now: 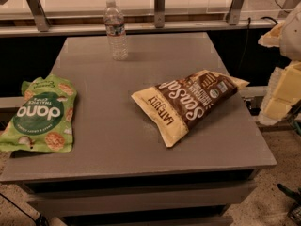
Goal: Move water bottle near green rice chip bag
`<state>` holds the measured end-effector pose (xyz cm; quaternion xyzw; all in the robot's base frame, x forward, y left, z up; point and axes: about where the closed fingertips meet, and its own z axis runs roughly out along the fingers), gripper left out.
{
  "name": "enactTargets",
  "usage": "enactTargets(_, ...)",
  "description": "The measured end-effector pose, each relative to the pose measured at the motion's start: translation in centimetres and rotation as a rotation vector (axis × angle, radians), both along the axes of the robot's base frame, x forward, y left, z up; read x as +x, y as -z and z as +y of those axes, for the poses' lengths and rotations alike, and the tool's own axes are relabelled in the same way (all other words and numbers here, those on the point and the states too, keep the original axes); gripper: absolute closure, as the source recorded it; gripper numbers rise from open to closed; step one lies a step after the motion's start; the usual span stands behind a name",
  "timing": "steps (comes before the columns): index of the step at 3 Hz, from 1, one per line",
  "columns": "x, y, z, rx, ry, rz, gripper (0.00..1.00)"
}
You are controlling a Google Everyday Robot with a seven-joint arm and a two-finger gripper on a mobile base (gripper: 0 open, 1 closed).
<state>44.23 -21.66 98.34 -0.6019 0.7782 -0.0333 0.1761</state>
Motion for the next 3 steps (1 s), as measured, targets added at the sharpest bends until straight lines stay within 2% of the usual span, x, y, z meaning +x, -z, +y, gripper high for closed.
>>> enactTargets(1, 2.3, -2.6, 0.7, 0.112, -0.021, -0.091, 0.00)
enactTargets(2, 5.7, -5.3, 4.5, 0.180, -0.091, -0.193, 0.00)
enactTargets(3, 6.0, -5.1, 4.8, 0.179, -0.093, -0.177, 0.00)
